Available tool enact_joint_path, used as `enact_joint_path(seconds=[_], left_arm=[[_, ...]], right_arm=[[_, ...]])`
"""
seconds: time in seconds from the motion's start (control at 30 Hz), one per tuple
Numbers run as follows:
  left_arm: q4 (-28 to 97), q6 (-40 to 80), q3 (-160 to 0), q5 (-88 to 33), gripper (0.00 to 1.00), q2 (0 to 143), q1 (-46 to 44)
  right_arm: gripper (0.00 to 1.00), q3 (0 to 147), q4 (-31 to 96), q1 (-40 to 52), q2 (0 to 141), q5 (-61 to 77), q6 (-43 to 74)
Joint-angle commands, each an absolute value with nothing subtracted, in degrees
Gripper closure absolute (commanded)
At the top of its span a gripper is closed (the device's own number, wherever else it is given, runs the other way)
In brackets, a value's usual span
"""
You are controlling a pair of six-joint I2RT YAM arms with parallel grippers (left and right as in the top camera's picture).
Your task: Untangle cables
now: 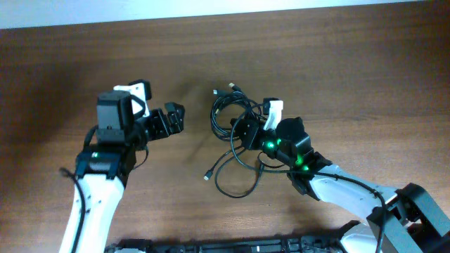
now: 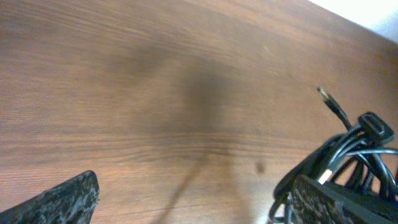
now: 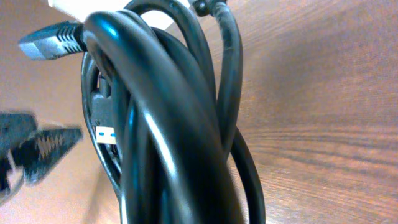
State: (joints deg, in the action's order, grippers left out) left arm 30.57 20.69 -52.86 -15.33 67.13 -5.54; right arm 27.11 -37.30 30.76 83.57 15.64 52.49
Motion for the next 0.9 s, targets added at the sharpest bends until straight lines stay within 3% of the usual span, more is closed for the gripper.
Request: enact_joint_path(seconds=[0.0,0.1,0.4,0.47,0.5,0.57,0.63,0.7,0.77,0.87], left_arm=[[35.0,23.1,-53.4,-11.8,0.01,63.9,-5.4],[36.9,23.1,-53.4,-19.3,0.01,65.4,-5.4],[24.4,24.9,-53.4,-21.7,0.00,72.8,-19.0],[22.5,24.9,-53.4,-21.7,0.07,75.5,-21.0],[21.0,24.9,-53.4,-21.7,0.12,76.7,-21.9],[17.6,24.8,-53.4,-21.6,0.67,77.8,-22.5],[17.2,24.8,-53.4,-21.1,0.98,77.8,-22.2],[18.3,24.8,-53.4,-20.4,1.00,77.6,-19.5],[19.2,24.8,-53.4,-20.5,1.00,76.9,-16.3],[19.8,24.8,-53.4,-20.6,1.00,75.1,-11.8]], right_arm=[[0.96,27.3,-38.0,31.0,83.0,14.7,64.4],[0.96,27.3,-40.1,31.0,83.0,14.7,76.0],[0.96,27.3,-43.9,31.1,83.0,22.2,76.2],[0.96,27.3,-44.0,31.1,83.0,22.5,76.2],[0.96,27.3,-43.9,31.1,83.0,23.4,76.2],[0.96,27.3,-43.9,31.1,83.0,26.1,76.1],[0.96,27.3,-43.7,31.1,83.0,26.6,74.3],[0.95,27.3,-40.1,31.1,83.0,26.6,72.0],[0.84,27.3,-37.0,31.1,83.0,26.6,72.0],[0.82,27.3,-35.3,31.0,83.0,26.4,65.3]])
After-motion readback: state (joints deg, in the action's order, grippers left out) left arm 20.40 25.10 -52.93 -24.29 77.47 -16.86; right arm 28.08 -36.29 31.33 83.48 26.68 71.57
